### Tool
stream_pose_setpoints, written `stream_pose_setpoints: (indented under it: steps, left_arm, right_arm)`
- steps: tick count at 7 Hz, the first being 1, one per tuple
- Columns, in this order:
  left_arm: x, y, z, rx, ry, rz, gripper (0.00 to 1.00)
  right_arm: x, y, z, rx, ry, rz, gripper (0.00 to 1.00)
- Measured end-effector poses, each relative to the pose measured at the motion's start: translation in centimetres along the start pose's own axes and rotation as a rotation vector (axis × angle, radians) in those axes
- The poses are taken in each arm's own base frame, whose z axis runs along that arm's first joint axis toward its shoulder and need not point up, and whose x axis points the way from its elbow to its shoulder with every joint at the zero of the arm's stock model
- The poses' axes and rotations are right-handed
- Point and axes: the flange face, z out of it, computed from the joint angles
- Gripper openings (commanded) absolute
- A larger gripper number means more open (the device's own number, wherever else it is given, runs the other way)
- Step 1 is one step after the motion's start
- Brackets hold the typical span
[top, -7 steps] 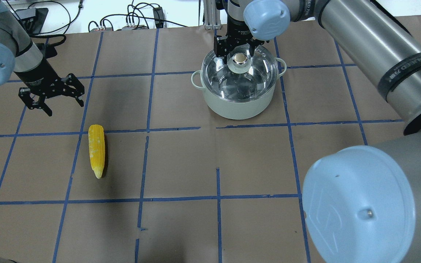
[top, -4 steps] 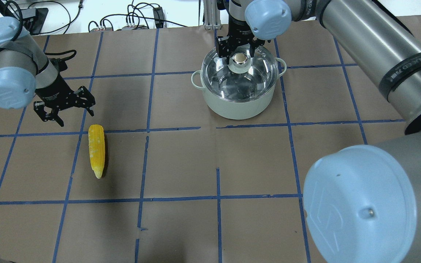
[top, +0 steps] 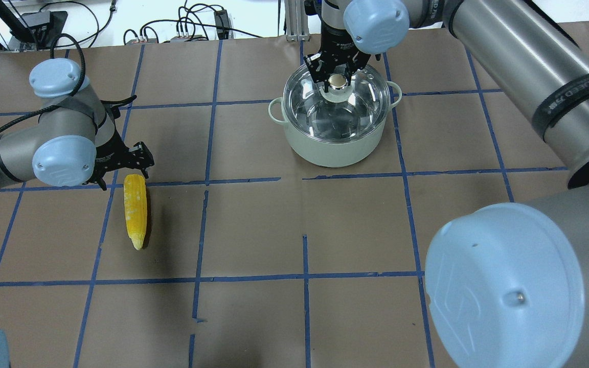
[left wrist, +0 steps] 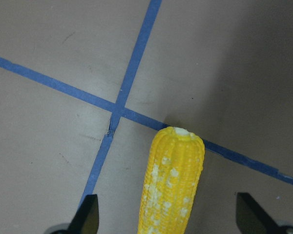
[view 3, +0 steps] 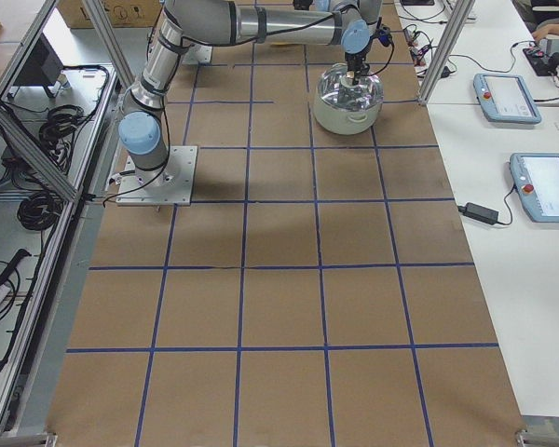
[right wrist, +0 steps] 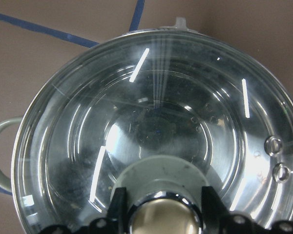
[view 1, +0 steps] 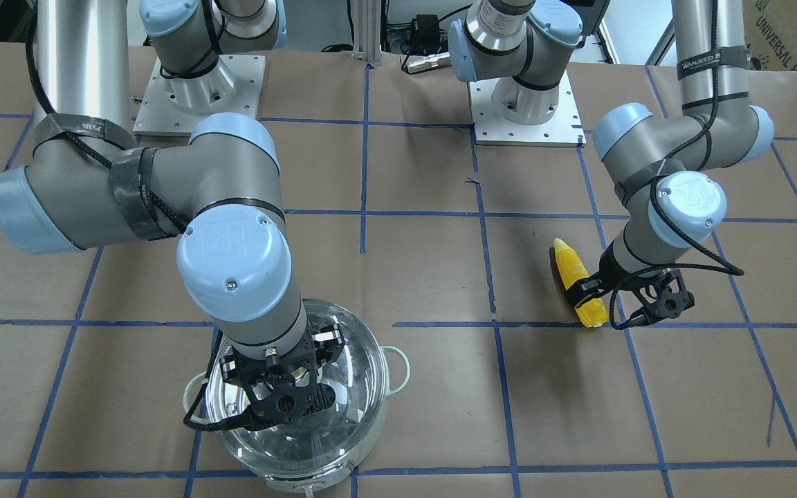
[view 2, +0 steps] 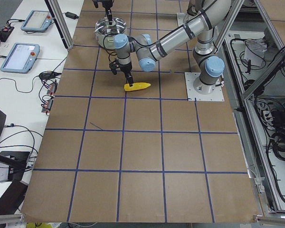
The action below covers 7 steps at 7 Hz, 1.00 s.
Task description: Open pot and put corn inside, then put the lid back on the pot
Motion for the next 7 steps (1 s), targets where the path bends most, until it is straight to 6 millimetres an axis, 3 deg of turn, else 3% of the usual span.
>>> stream_pose_setpoints:
  steps: [2,4,5,6,7]
  left_arm:
    - [-0.1,0.3,2.9,-0.013,0.002,0.033,1.00]
    - [-1.0,-0.1,4.3,-0.007,0.008,0.073,0.97]
    - [-1.4,-0.3,4.3,0.003,0.010,0.082,0.86]
    - [-1.5,-0.5,4.2,0.020,0.012,0.082,0.66]
    - [-1.5,-0.7,4.0,0.033,0.014,0.079,0.50]
  right_arm:
    - [0.1,0.1,-0.6,-0.006,0.005,0.002,0.11]
    - [0.4,-0.1,-4.4,0.001,0.010,0.005,0.11]
    - [1.3,-0.3,-7.5,-0.001,0.018,0.010,0.11]
    - [3.5,-0.2,-10.6,-0.009,0.032,0.012,0.12]
    - [6.9,0.3,-13.0,-0.017,0.040,-0.005,0.12]
